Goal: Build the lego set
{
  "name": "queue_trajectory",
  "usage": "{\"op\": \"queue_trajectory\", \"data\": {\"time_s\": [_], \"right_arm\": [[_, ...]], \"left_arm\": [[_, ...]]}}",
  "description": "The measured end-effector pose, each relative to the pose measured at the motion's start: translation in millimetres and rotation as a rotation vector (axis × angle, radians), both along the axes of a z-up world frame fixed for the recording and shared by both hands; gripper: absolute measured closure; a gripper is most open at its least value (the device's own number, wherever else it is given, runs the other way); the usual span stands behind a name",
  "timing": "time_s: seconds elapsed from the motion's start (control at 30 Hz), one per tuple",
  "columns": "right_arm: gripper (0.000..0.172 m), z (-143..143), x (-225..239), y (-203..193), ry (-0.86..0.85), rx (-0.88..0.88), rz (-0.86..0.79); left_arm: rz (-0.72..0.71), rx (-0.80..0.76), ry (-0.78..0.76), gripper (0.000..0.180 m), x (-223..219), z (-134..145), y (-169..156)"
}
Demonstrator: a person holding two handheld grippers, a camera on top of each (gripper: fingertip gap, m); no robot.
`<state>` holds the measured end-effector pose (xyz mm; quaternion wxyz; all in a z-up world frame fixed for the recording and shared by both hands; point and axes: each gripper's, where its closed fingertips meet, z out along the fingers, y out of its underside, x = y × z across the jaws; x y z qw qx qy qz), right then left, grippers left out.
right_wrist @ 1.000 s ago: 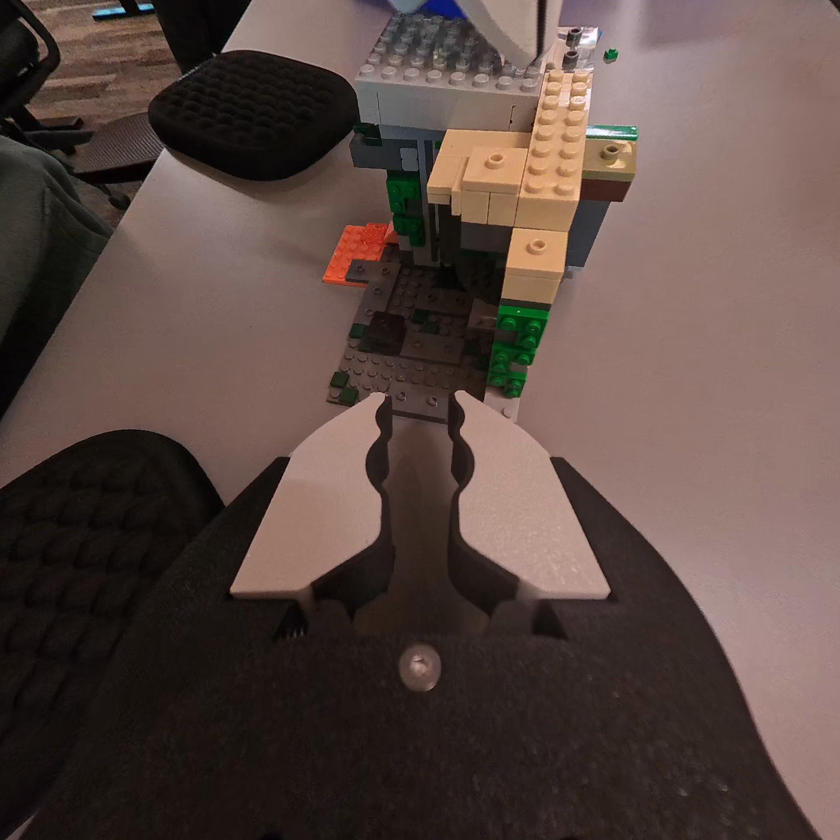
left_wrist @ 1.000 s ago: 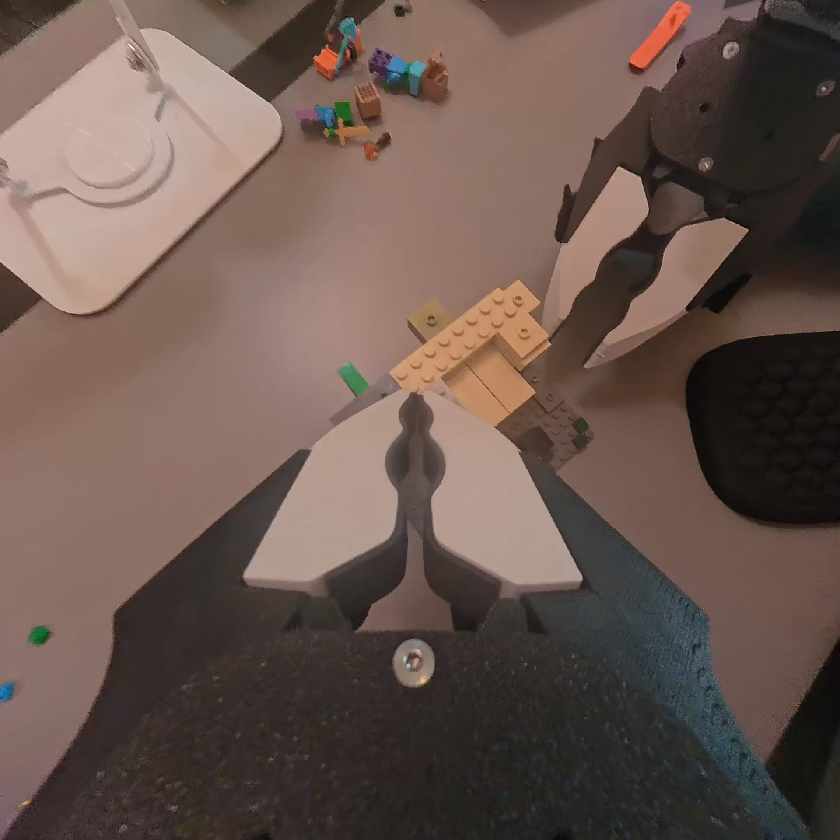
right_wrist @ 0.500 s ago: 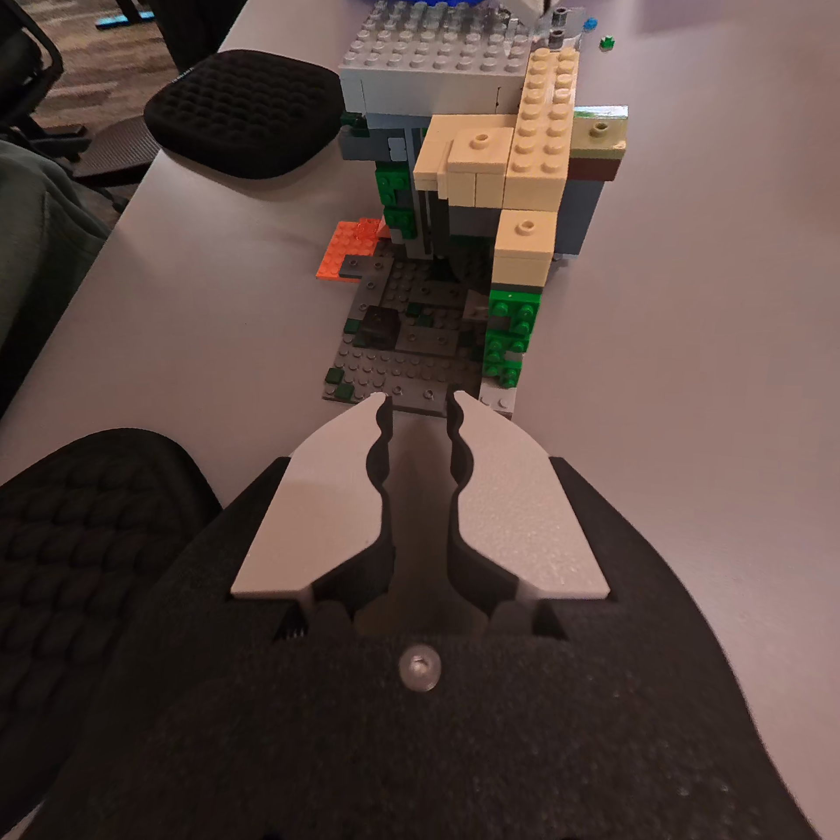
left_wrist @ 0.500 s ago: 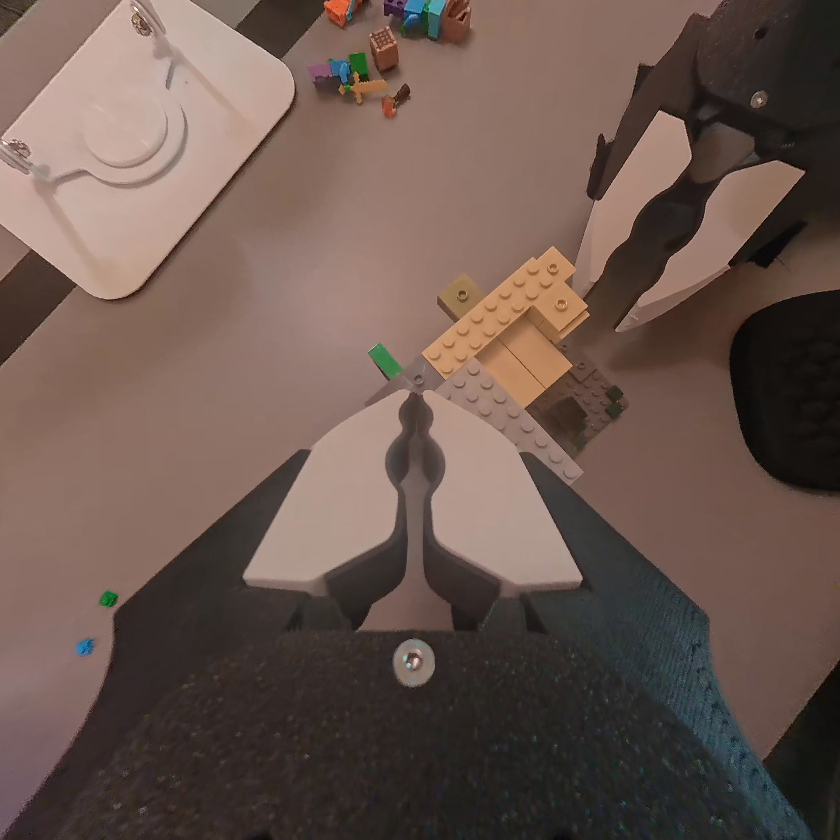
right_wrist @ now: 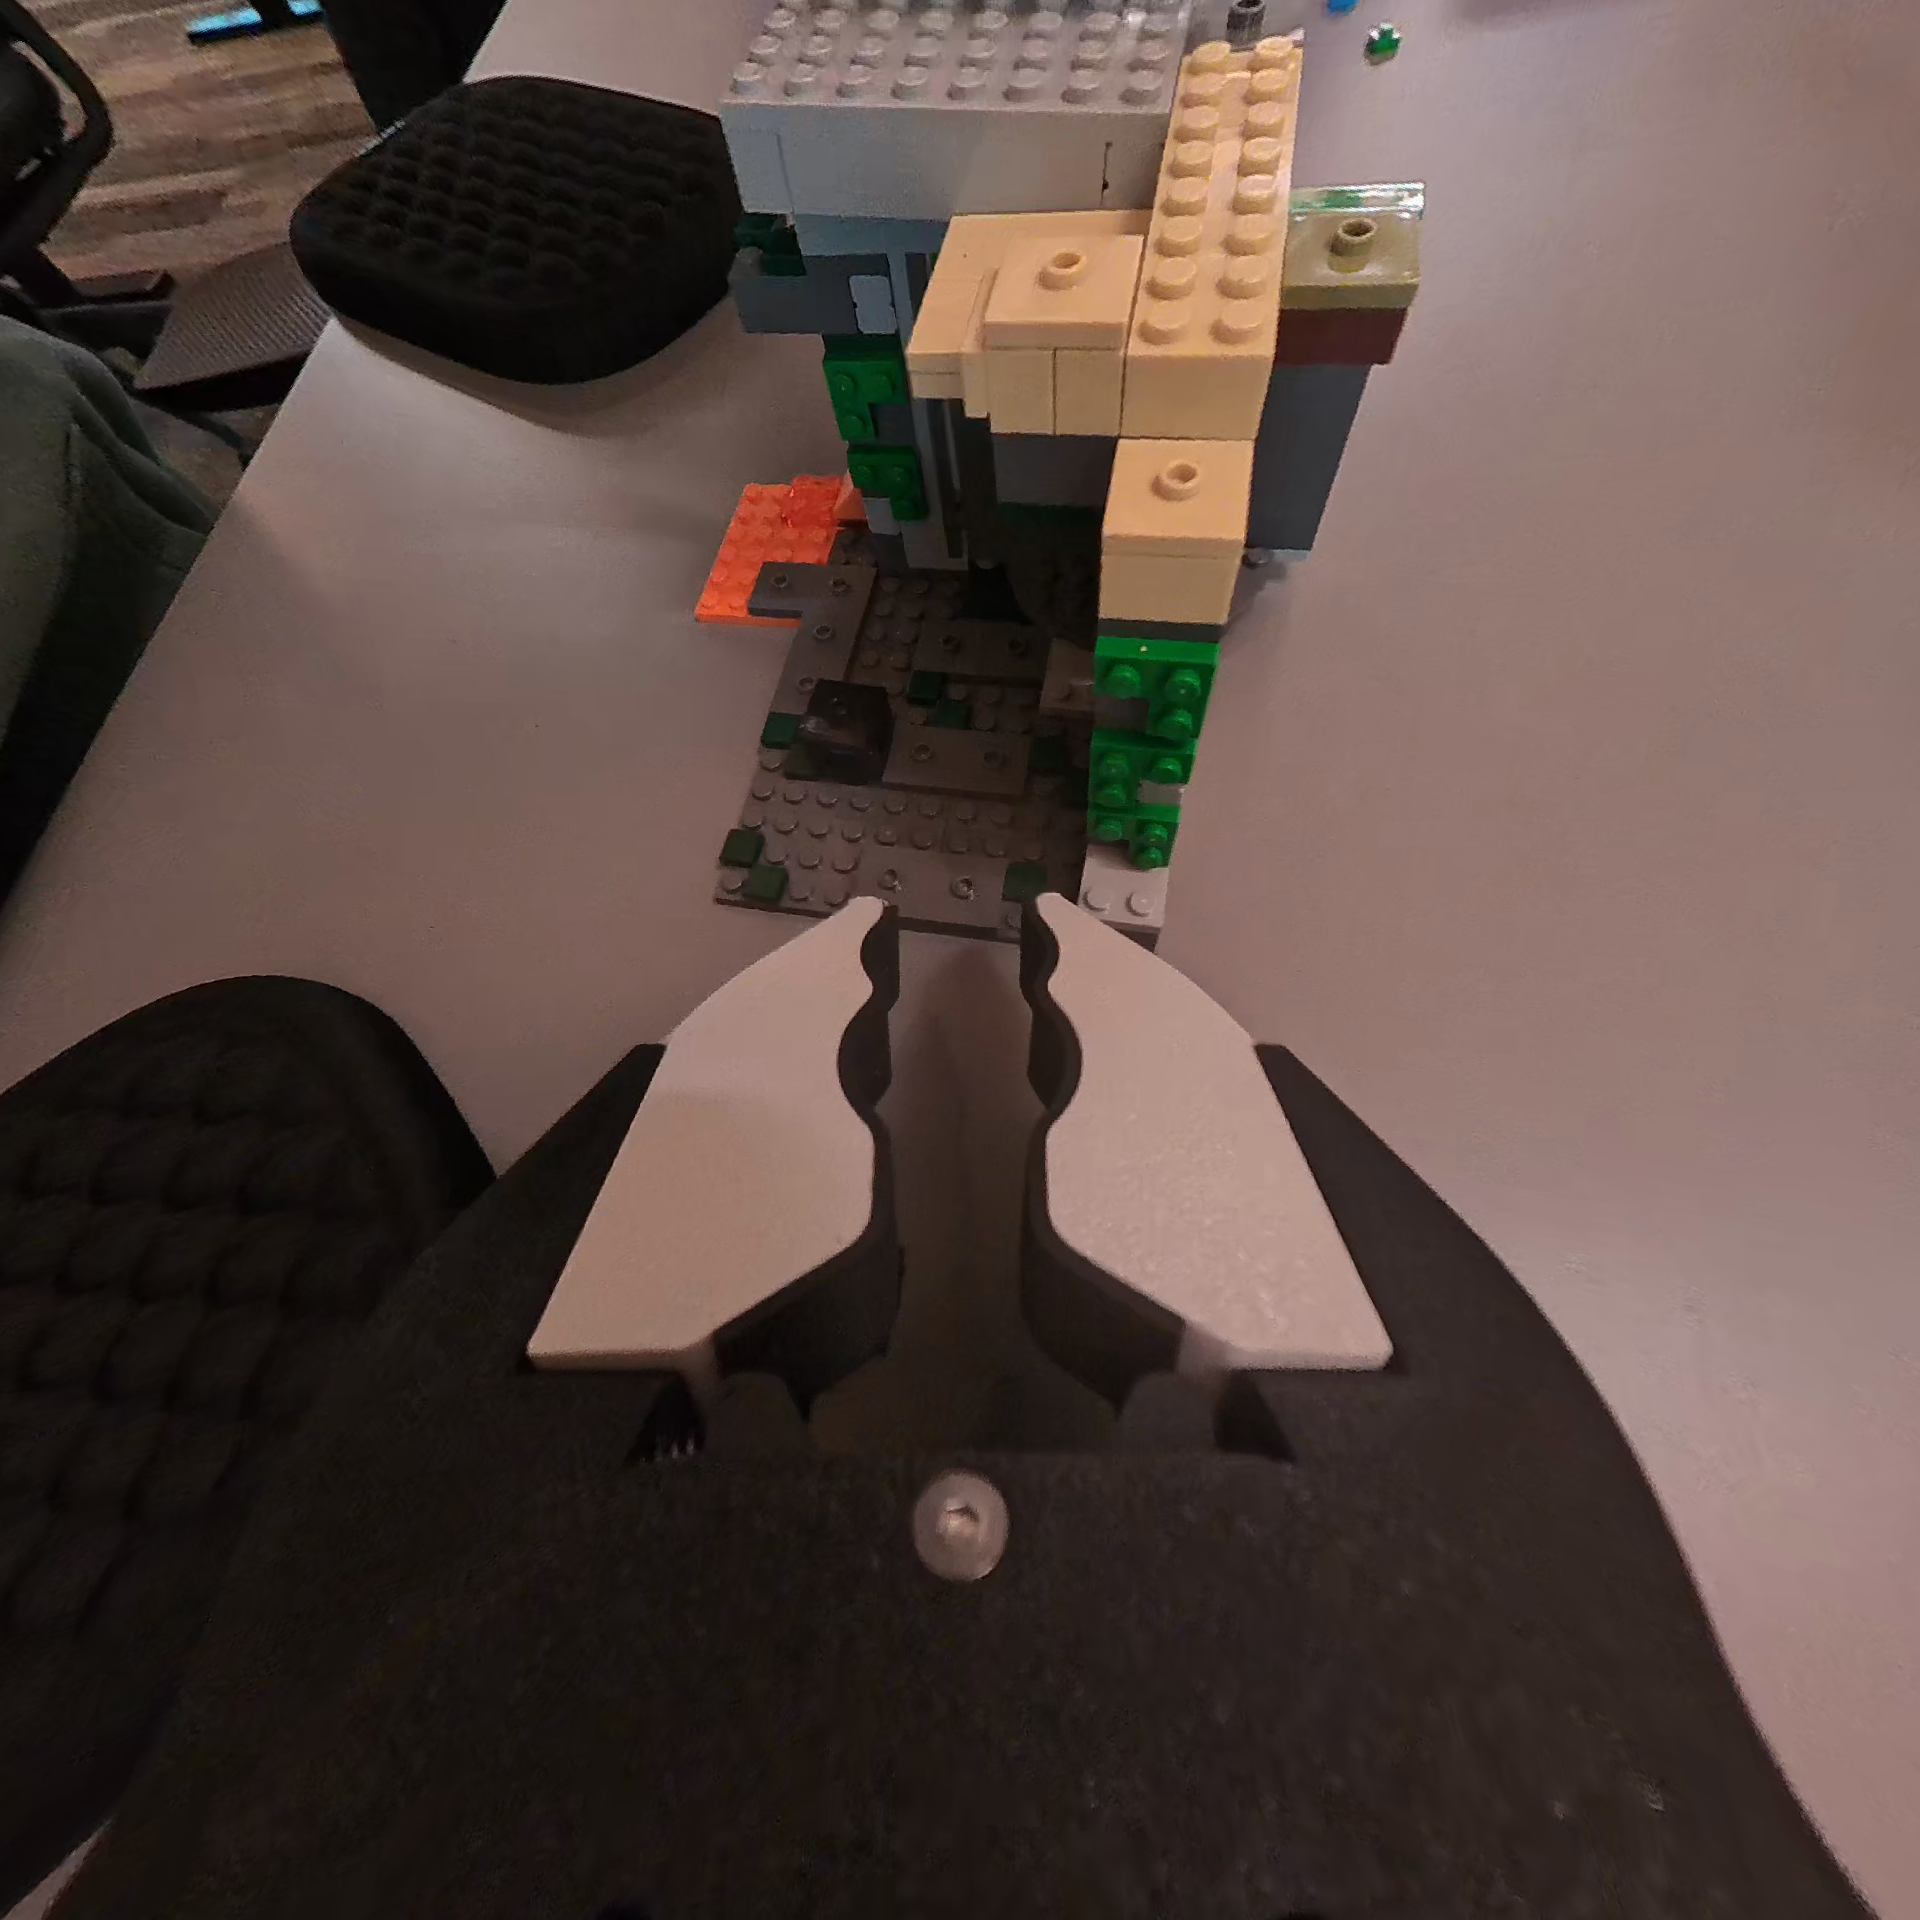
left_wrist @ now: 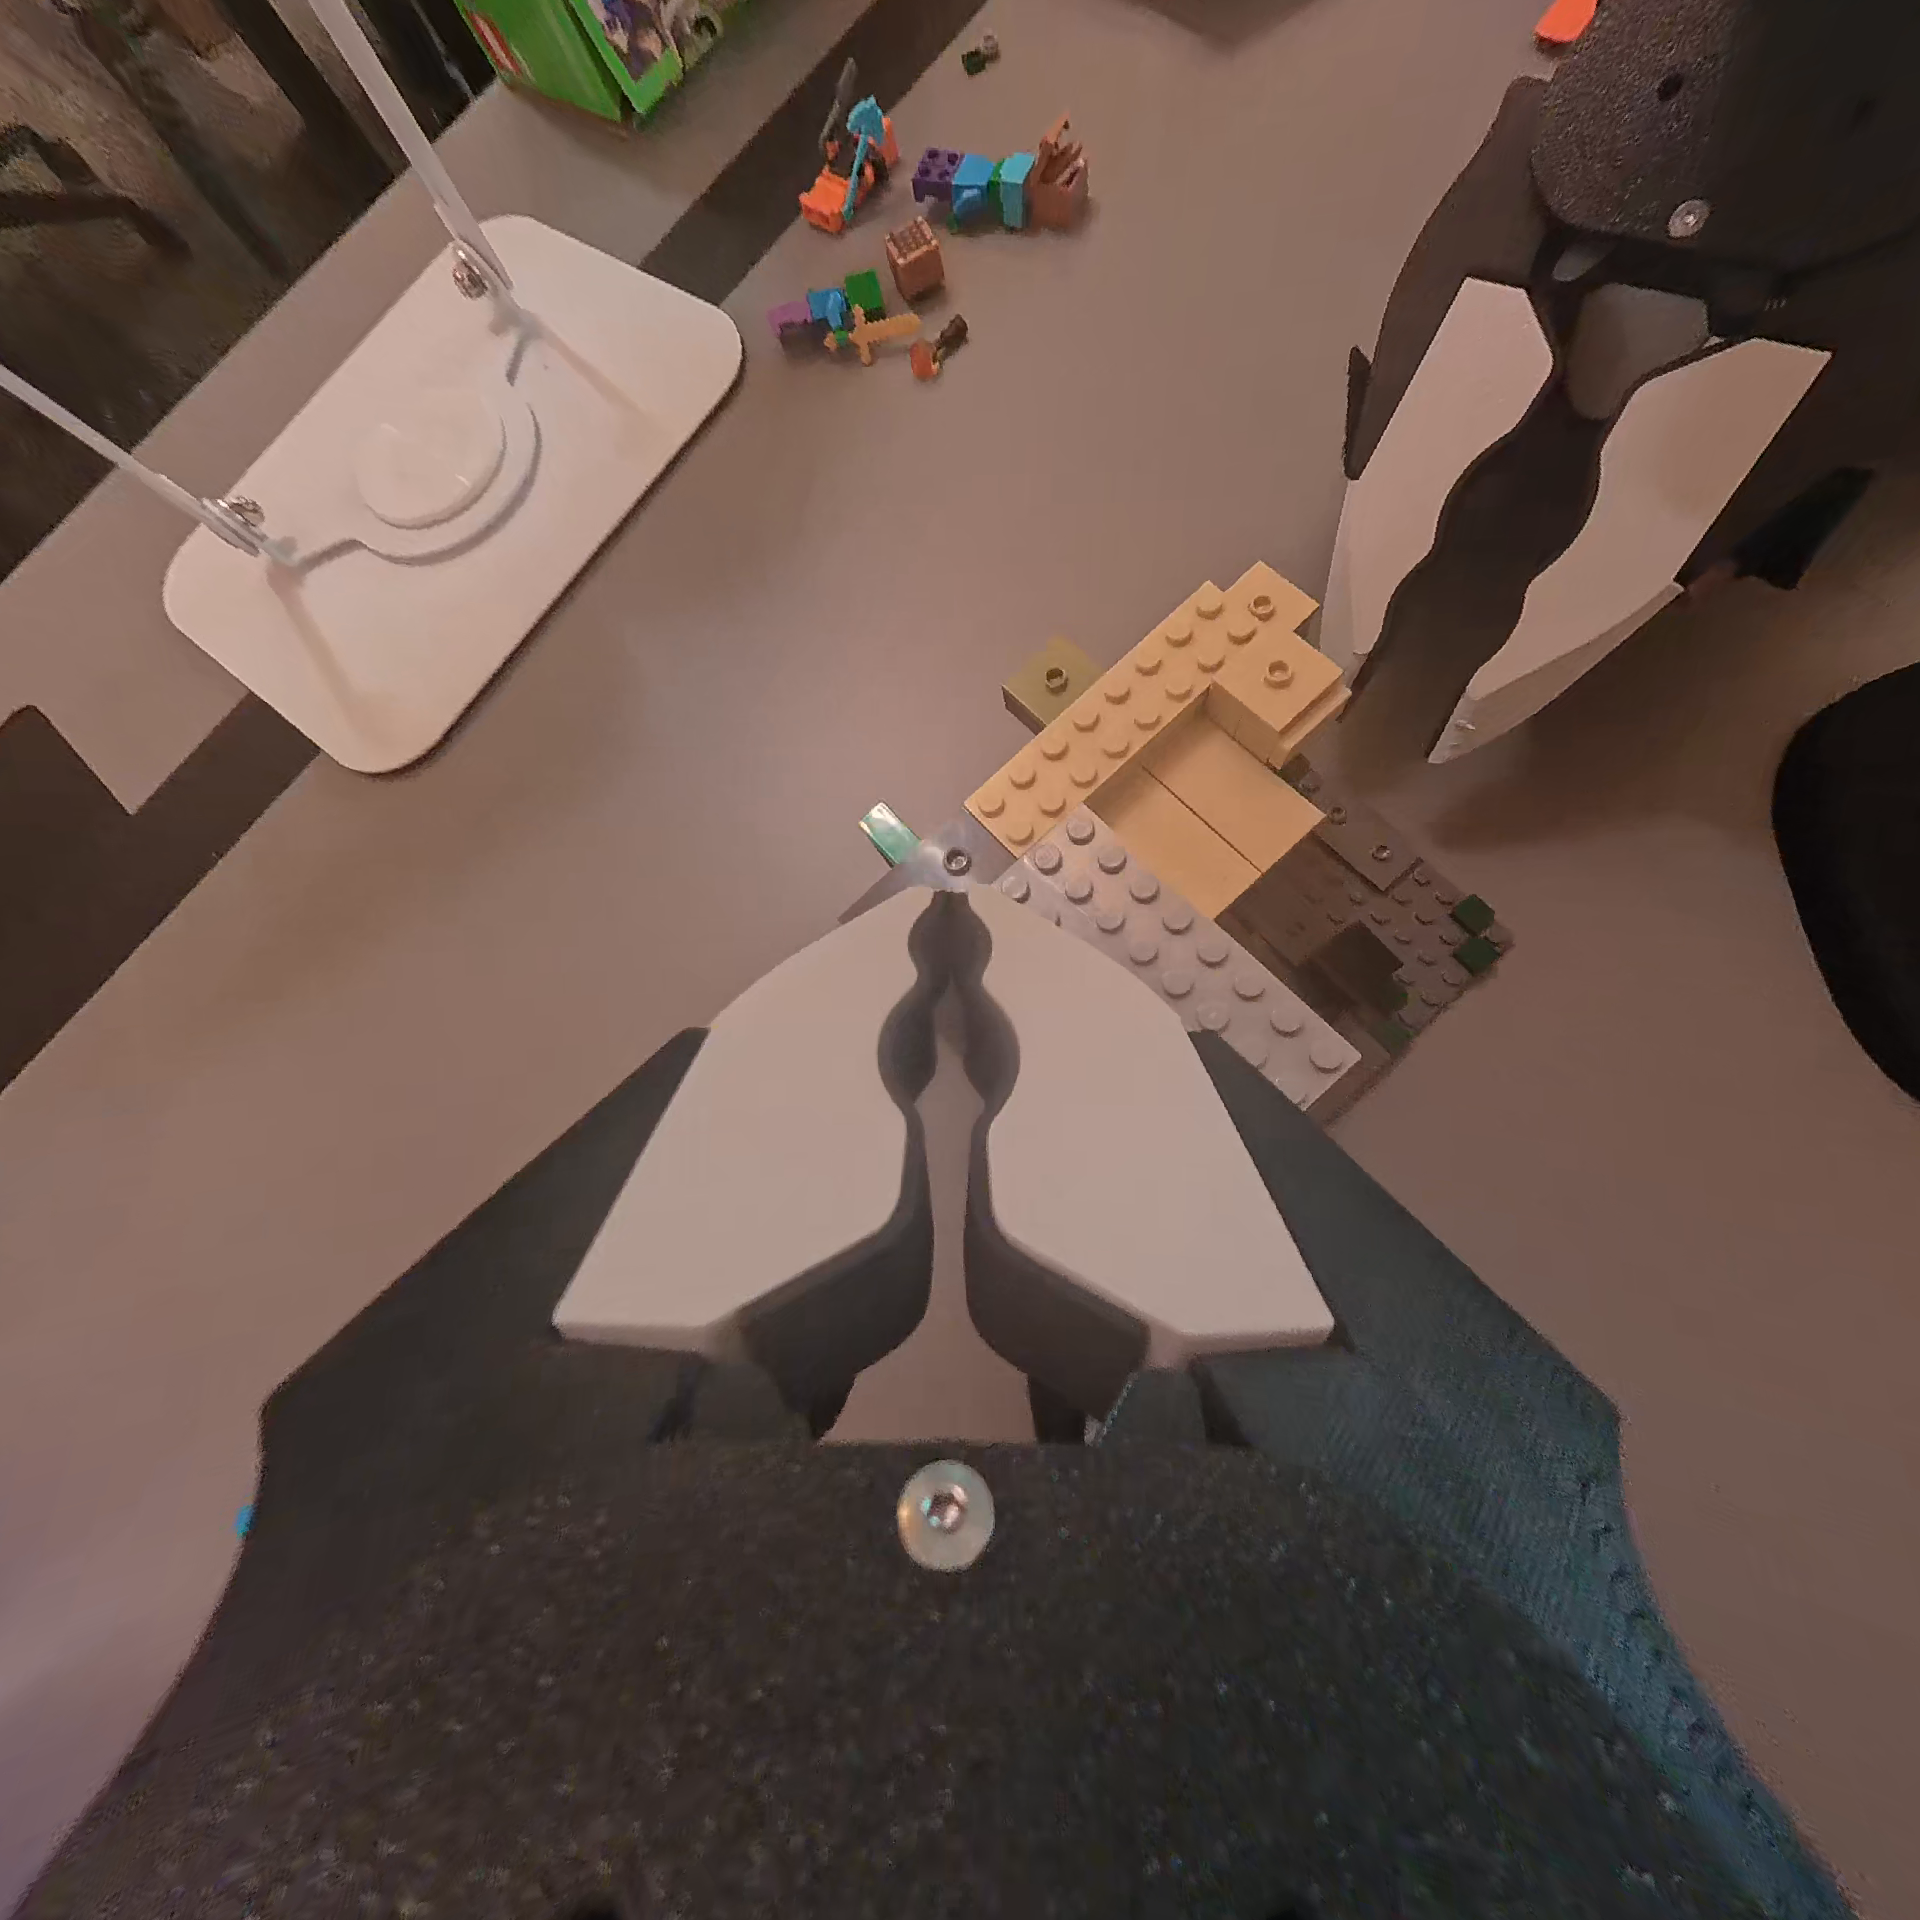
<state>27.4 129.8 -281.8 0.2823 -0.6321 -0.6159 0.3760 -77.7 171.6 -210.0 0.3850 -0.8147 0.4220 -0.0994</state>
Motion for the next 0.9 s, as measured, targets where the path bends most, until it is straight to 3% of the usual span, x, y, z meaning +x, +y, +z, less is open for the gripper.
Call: {"op": "queue_trajectory", "data": {"time_s": [0.3,0.43,0.6,0.67,0.73,0.9], "right_arm": [[0.149,28,-1,-4,0.081,-0.068,-0.015],[0.147,48,-8,-23,0.109,-0.082,0.003],[0.138,85,-29,-39,0.164,0.146,-0.06],[0.152,101,-43,-36,0.185,0.309,-0.09],[0.165,107,-58,-33,0.142,0.37,-0.089],[0.172,100,-90,-21,-0.116,0.327,-0.036]], "left_arm": [[0.007,0.144,-0.082,0.18,0,4,1],[0.079,0.152,-0.271,0.18,-12,20,0],[0.128,0.076,-0.433,0.18,-36,11,-9],[0.121,0.059,-0.445,0.18,-42,1,-11],[0.097,0.058,-0.435,0.18,-44,-10,-13],[-0.006,0.109,-0.396,0.175,-40,-25,-29]]}}
